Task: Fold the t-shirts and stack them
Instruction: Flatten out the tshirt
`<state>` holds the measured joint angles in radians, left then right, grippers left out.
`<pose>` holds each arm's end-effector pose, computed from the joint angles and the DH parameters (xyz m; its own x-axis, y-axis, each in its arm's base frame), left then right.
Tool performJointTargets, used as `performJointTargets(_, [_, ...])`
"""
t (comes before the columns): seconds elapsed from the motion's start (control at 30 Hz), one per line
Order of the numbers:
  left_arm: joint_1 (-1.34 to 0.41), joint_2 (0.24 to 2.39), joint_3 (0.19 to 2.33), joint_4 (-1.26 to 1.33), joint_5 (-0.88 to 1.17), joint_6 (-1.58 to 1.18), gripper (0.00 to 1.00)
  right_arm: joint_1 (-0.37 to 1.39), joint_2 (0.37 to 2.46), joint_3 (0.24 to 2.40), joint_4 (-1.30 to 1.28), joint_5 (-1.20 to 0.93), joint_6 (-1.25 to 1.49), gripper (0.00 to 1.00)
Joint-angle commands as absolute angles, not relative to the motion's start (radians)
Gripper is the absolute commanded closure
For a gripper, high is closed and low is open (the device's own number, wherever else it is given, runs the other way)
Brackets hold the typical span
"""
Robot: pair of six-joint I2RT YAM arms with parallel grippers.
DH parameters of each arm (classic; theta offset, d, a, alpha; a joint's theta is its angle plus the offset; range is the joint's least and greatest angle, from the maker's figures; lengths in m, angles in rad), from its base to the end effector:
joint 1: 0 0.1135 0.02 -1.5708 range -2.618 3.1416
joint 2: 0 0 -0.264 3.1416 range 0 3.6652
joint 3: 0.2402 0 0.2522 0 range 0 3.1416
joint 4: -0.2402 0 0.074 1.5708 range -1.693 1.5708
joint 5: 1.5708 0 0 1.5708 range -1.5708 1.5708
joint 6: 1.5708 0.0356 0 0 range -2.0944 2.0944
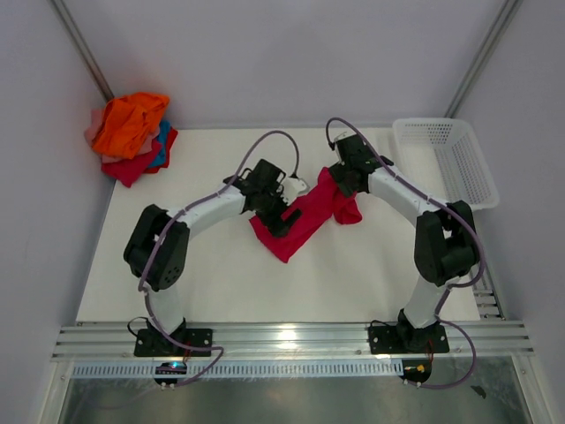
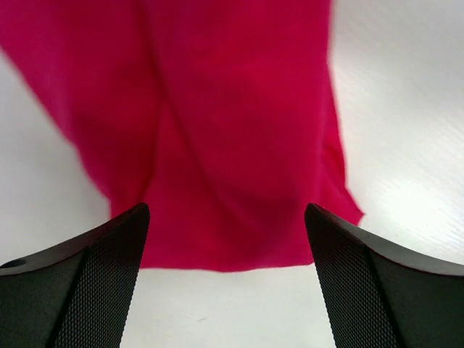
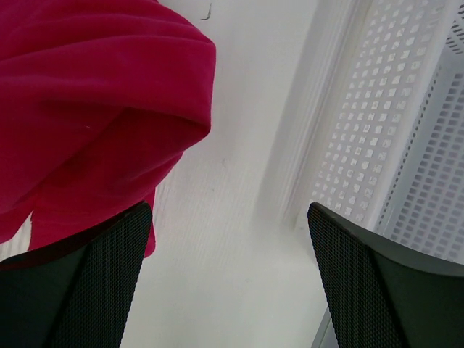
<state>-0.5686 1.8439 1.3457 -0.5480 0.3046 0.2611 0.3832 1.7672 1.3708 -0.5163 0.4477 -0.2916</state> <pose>0.3222 -0.2185 0.2099 -0.5393 0.6369 -0.5509 0.8068 0.5782 -0.1215 0.3633 0.1299 0.2493 -0.6765 -0.5521 -0.4873 -0.2986 0.8105 -0.5039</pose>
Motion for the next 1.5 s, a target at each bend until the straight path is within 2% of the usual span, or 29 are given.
performJointTargets(0.0, [-0.701,1.836,1.339,-0.563,0.191,0.334,0.1,0.371,1.801,1.353,-0.462,0.446,-0.253,0.08])
performJointTargets(0.17, [-0.819,1.893,1.33,-0.563,0.158,0.331,0.1,0.353,1.835,1.35,-0.462,0.408,-0.242,0.08])
performJointTargets(0.4, [-0.822,1.991,1.374,-0.549,0.091,0.252,0.1,0.339,1.812,1.345,-0.46,0.391,-0.238,0.08])
performJointTargets(0.57, [-0.822,2.003,1.376,-0.493,-0.06,0.213,0.11,0.334,1.799,1.341,-0.463,0.379,-0.232,0.08])
performJointTargets(0.63, [-0.822,2.003,1.376,-0.474,-0.115,0.212,0.27,0.334,1.796,1.339,-0.462,0.377,-0.232,0.08])
performJointTargets(0.67, [-0.822,2.005,1.377,-0.468,-0.168,0.206,0.51,0.334,1.796,1.339,-0.462,0.376,-0.232,0.08])
performJointTargets(0.7, [-0.822,2.008,1.385,-0.468,-0.196,0.209,0.84,0.336,1.796,1.339,-0.463,0.374,-0.232,0.08])
performJointTargets(0.73, [-0.822,2.019,1.393,-0.475,-0.215,0.213,1.0,0.334,1.796,1.339,-0.463,0.371,-0.23,0.08])
performJointTargets(0.9, [-0.822,2.033,1.425,-0.528,-0.299,0.225,1.0,0.334,1.796,1.344,-0.46,0.374,-0.229,0.08])
performJointTargets(1.17, [-0.789,1.91,1.532,-0.545,-0.521,0.32,1.0,0.333,1.779,1.339,-0.44,0.411,-0.229,0.08])
performJointTargets(1.47, [-0.667,1.867,2.118,-0.637,-0.583,0.443,1.0,0.333,1.787,1.344,-0.453,0.388,-0.215,0.08])
